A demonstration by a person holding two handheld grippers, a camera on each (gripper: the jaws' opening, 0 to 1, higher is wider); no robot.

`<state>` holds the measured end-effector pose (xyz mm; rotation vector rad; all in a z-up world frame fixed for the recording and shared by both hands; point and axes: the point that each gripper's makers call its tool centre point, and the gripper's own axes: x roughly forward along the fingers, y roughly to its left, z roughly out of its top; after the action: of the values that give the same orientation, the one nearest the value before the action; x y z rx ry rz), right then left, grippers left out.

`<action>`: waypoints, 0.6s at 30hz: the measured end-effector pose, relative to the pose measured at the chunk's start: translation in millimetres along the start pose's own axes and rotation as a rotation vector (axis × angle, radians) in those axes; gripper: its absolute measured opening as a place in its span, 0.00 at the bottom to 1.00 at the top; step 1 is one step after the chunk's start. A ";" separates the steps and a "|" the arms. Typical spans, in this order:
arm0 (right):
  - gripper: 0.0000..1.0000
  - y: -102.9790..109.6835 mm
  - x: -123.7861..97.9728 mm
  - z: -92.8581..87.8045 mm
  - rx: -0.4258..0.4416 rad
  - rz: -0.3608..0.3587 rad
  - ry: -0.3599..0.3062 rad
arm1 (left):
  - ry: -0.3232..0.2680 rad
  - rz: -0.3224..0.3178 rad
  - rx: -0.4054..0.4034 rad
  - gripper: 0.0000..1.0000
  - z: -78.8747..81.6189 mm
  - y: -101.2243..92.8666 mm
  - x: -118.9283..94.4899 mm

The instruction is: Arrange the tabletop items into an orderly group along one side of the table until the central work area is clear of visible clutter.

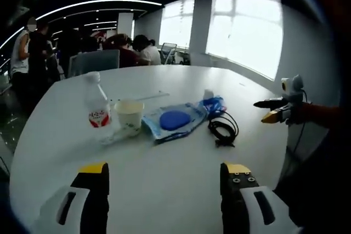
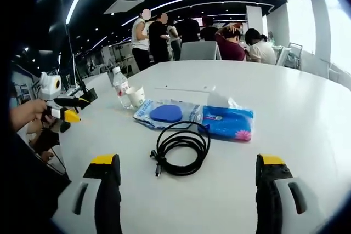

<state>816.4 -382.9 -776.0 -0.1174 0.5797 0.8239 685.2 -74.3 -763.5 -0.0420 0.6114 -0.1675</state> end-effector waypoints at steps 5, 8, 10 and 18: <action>1.00 -1.2 -5.8 -4.1 0.015 -0.005 0.014 | -0.004 -0.006 0.010 0.93 -0.7 -2.8 -10.1; 1.00 -0.3 -9.0 -4.8 0.018 -0.001 0.014 | 0.001 -0.013 0.005 0.98 -3.8 -2.6 -14.9; 1.00 -0.4 -10.6 -6.3 0.015 0.002 0.016 | 0.003 -0.014 -0.009 0.99 -5.4 -2.3 -15.8; 1.00 0.1 -15.5 -7.1 0.007 0.005 0.023 | 0.000 -0.019 -0.019 1.00 -7.6 -1.7 -17.7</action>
<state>804.9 -395.2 -773.7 -0.1192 0.6042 0.8262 666.4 -72.9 -759.5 -0.0661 0.6127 -0.1805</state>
